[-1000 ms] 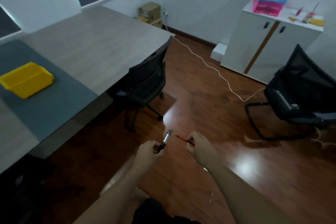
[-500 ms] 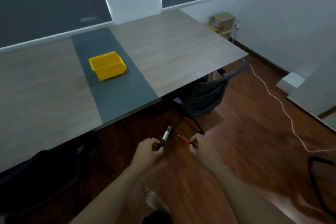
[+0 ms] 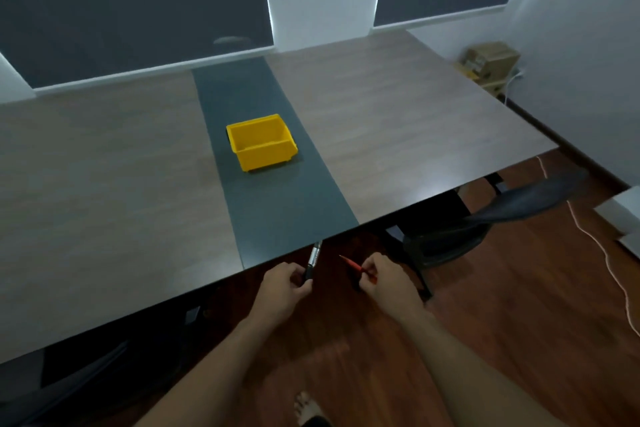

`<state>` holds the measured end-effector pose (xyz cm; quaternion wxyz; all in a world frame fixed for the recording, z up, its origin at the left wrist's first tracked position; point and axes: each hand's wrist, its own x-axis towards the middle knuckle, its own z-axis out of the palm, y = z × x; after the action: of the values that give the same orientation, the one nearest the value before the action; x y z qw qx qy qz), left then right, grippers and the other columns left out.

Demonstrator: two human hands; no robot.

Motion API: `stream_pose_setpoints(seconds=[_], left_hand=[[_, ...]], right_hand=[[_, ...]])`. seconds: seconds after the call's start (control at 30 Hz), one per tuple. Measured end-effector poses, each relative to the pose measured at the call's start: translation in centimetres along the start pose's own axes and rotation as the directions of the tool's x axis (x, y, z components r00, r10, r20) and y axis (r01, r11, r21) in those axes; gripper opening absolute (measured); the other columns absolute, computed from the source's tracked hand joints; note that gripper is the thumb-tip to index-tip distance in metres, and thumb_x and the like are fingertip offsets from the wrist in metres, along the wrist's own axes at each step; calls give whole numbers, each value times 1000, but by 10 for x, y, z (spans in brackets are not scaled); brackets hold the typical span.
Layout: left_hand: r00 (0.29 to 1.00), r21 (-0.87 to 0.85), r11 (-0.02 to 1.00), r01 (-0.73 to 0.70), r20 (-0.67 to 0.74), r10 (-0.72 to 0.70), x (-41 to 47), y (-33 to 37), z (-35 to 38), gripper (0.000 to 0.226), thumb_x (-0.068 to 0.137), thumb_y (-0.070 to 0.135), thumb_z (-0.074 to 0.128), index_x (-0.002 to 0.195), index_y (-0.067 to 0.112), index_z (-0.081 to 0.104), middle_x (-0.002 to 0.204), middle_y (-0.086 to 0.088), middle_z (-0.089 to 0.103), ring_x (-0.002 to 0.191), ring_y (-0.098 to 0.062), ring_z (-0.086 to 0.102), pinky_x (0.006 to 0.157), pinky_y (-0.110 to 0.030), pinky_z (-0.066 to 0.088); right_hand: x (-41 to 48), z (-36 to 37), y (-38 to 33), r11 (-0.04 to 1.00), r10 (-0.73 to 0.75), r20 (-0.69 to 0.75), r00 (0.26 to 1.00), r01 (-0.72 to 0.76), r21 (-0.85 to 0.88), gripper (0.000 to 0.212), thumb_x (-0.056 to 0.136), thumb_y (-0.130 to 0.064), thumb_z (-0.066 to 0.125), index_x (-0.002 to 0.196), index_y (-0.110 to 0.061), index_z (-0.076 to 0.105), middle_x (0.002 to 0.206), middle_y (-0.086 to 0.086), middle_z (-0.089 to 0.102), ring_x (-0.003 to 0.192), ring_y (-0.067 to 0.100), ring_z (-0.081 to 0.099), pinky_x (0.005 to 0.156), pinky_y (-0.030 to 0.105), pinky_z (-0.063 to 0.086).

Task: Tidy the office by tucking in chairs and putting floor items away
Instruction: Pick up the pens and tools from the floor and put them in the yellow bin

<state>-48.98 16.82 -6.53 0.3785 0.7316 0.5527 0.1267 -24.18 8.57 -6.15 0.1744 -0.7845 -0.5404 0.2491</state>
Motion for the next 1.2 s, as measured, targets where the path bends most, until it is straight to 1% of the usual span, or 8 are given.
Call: stream_pose_setpoints(seconds=[0.17, 0.27, 0.5, 0.63, 0.8, 0.97, 1.07, 1.2], left_hand=[[998, -48, 998, 30, -57, -32, 29, -24, -29, 14, 89, 36, 80, 99, 26, 77, 88, 5, 70, 72, -11, 66, 66, -25, 53], [993, -74, 996, 55, -96, -63, 43, -39, -46, 14, 89, 34, 80, 99, 24, 78, 91, 4, 72, 75, -14, 69, 75, -38, 61], [975, -150, 981, 124, -167, -149, 83, -65, -79, 17, 87, 32, 81, 102, 23, 79, 97, 7, 74, 80, -14, 72, 78, -36, 61], [968, -172, 973, 154, -173, -183, 117, -73, -93, 9, 87, 26, 81, 96, 25, 77, 90, 7, 75, 67, -9, 74, 72, -33, 62], [947, -183, 963, 197, -219, -235, 175, -82, -116, 12, 88, 27, 82, 99, 29, 77, 94, 11, 73, 69, -8, 73, 72, -29, 60], [930, -158, 956, 247, -239, -279, 238, -82, -143, 12, 88, 26, 81, 99, 30, 78, 95, 9, 70, 71, -10, 71, 75, -34, 59], [918, -158, 953, 260, -265, -294, 283, -77, -160, 15, 89, 23, 80, 102, 30, 77, 95, 8, 69, 71, -11, 68, 73, -33, 56], [902, -158, 954, 257, -314, -295, 342, -69, -179, 19, 92, 20, 78, 109, 27, 76, 98, 8, 70, 77, -10, 66, 71, -31, 53]], right_hand=[[44, 11, -30, 998, -41, 38, 998, 43, -42, 9, 98, -33, 64, 101, -32, 55, 98, -12, 60, 84, 5, 60, 67, 30, 52], [71, 18, -48, 997, -66, 58, 996, 69, -40, 9, 98, -31, 65, 100, -31, 56, 97, -10, 61, 82, 5, 60, 68, 29, 53], [135, 36, -75, 995, -88, 120, 989, 94, -44, 12, 97, -29, 66, 92, -29, 54, 84, -9, 63, 70, 6, 61, 55, 26, 44], [187, 43, -88, 994, -108, 146, 983, 109, 6, 10, 95, -26, 69, 98, -24, 59, 89, -6, 66, 76, 13, 64, 64, 35, 50], [275, 48, -104, 992, -122, 182, 976, 117, 37, 10, 92, -25, 70, 95, -24, 60, 87, -4, 68, 75, 17, 65, 68, 43, 55], [360, 30, -121, 986, -163, 200, 966, 152, 69, 11, 92, -21, 72, 96, -23, 61, 86, -5, 68, 76, 14, 63, 59, 24, 45], [413, 16, -128, 982, -179, 172, 969, 166, 88, 11, 92, -19, 72, 97, -22, 63, 90, -2, 69, 79, 16, 65, 68, 37, 53], [478, 4, -134, 976, -198, 102, 975, 186, 116, 10, 92, -17, 73, 97, -20, 66, 93, -1, 68, 83, 16, 63, 71, 36, 50]])
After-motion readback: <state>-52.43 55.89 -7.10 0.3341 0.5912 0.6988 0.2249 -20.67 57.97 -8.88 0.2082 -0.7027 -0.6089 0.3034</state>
